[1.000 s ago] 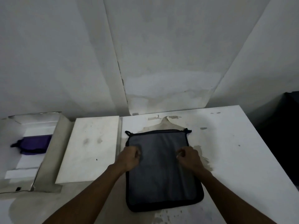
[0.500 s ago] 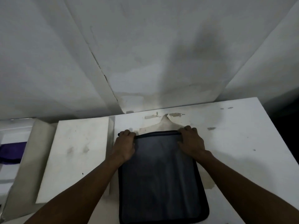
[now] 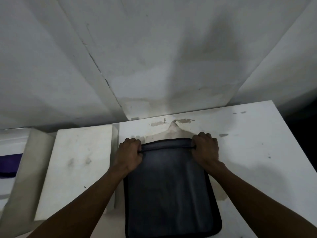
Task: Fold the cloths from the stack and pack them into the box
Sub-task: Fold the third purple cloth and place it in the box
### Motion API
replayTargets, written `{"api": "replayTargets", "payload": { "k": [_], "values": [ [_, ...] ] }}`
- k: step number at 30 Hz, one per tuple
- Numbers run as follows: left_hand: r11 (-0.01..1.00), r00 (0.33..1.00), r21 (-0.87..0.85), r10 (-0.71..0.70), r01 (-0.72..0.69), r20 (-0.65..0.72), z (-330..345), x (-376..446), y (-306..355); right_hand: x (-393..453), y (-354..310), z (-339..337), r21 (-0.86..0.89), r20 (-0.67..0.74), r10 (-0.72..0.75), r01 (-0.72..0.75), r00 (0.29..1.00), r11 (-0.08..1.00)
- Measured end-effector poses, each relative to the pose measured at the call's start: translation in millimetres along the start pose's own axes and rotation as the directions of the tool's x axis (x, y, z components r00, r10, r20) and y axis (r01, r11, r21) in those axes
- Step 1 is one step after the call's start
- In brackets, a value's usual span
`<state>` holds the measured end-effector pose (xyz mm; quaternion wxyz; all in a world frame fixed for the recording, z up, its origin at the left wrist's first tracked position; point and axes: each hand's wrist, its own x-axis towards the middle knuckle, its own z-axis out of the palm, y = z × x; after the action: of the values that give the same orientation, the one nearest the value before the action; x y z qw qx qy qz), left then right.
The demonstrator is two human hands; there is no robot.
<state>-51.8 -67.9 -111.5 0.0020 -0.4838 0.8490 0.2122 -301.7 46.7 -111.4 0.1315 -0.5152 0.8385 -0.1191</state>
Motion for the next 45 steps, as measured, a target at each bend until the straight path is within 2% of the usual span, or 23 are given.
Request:
{"api": "replayTargets", "payload": {
  "k": [7,18,23,27,31,34,37,41,43,45],
  "values": [
    [0.993,0.988,-0.114,0.001,0.017,0.153,-19.0,-25.4,1.1,-25.9,1.7,-19.5,0.022,0.025,-0.06,0.059,0.998,0.998],
    [0.971,0.957,-0.236,0.103,-0.037,0.272,-12.0,-127.7,7.3,-127.3,20.2,-31.0,0.068,0.088,-0.176,0.17,0.981,0.983],
    [0.975,0.933,-0.217,0.122,-0.049,0.337,9.3,-169.8,2.4,-176.6,32.9,-15.9,0.13,0.136,-0.217,0.199,0.967,0.971],
    [0.975,0.915,-0.217,0.13,-0.048,0.382,27.5,-196.4,-5.7,-206.1,40.8,-4.8,0.103,0.164,-0.258,0.244,0.952,0.964],
    [0.982,0.907,-0.185,0.12,-0.047,0.405,38.2,-211.8,-5.3,-218.3,44.0,0.8,0.026,0.267,-0.192,0.193,0.944,0.981],
    [0.987,0.908,-0.153,0.114,-0.056,0.403,43.0,-216.4,-7.4,-224.0,45.2,2.4,0.032,0.278,-0.176,0.174,0.945,0.984],
    [0.992,0.894,-0.107,0.103,-0.063,0.436,45.7,-218.1,-8.2,-229.0,44.3,3.9,0.041,0.229,-0.256,0.254,0.939,0.966],
    [0.997,0.85,-0.062,0.073,-0.048,0.522,35.1,-215.3,0.7,-221.1,35.2,-10.4,0.004,0.459,-0.166,0.185,0.873,0.983],
    [0.994,0.888,-0.109,0.054,-0.004,0.456,26.7,-208.8,3.5,-213.5,32.4,-13.7,0.131,0.383,-0.125,0.08,0.915,0.988],
    [0.993,0.958,-0.112,0.065,-0.034,0.28,16.6,-197.7,6.7,-204.4,30.4,-12.5,0.262,0.216,-0.044,-0.014,0.975,0.965]
  ]
}}
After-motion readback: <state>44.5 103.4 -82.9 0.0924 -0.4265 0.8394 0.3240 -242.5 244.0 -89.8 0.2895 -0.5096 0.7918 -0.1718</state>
